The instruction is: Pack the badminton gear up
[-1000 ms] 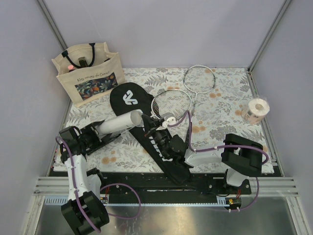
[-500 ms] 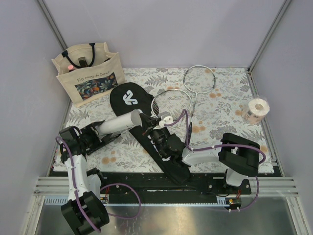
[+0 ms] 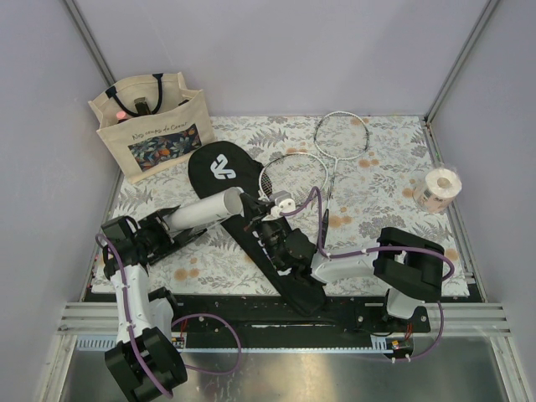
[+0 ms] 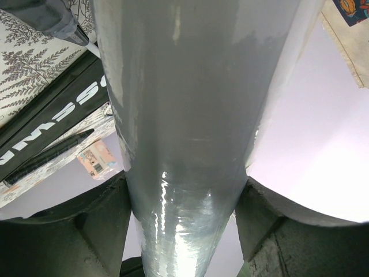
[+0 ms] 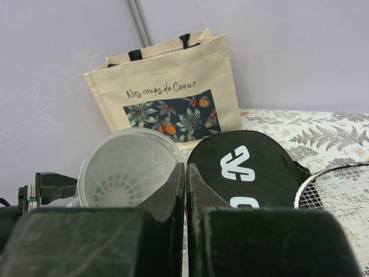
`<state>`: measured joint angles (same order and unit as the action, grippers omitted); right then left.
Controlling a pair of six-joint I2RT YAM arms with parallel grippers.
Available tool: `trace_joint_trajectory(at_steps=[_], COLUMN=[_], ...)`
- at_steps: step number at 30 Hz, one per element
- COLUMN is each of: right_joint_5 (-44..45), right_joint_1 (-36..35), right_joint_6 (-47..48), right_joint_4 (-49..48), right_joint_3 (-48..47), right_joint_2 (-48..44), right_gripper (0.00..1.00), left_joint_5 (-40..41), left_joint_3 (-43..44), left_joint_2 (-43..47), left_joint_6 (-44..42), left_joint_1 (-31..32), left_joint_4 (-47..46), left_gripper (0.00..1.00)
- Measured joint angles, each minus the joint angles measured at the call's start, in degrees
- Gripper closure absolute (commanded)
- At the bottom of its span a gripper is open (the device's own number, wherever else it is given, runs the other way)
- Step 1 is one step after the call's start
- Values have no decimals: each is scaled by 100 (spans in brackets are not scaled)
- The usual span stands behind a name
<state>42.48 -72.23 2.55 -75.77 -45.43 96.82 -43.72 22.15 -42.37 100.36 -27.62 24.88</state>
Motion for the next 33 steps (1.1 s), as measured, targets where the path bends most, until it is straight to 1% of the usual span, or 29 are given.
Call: trace_joint_trajectory(at_steps=[1, 3, 5, 14, 23, 29, 33], right_joint_5=[-11, -28, -52, -339, -750, -909, -918], right_joint_1=[0, 0, -2, -2, -4, -4, -4], right_joint_6=[0, -4, -17, -105, -160, -323, -455], right_joint_4=[-2, -7, -9, 4, 17, 76, 286], right_joint_3=[0, 0, 0, 337, 444, 444, 431], right_joint_2=[9, 33, 44, -107, -365, -404, -433], right_gripper=[98, 89, 83, 70, 62, 61, 61], left_joint_5=[0, 4, 7, 28, 24, 26, 85], left_joint_3=[0, 0, 0, 9, 168, 201, 234], left_joint_2=[0, 0, 0, -15, -61, -120, -153], left_joint_6=[-2, -7, -24, -223, -398, -538, -636], left_joint_1=[0, 0, 0, 0, 4, 4, -2], left_joint_4=[0, 0, 2, 52, 120, 122, 129], left_gripper=[50, 50, 49, 49, 50, 50, 50])
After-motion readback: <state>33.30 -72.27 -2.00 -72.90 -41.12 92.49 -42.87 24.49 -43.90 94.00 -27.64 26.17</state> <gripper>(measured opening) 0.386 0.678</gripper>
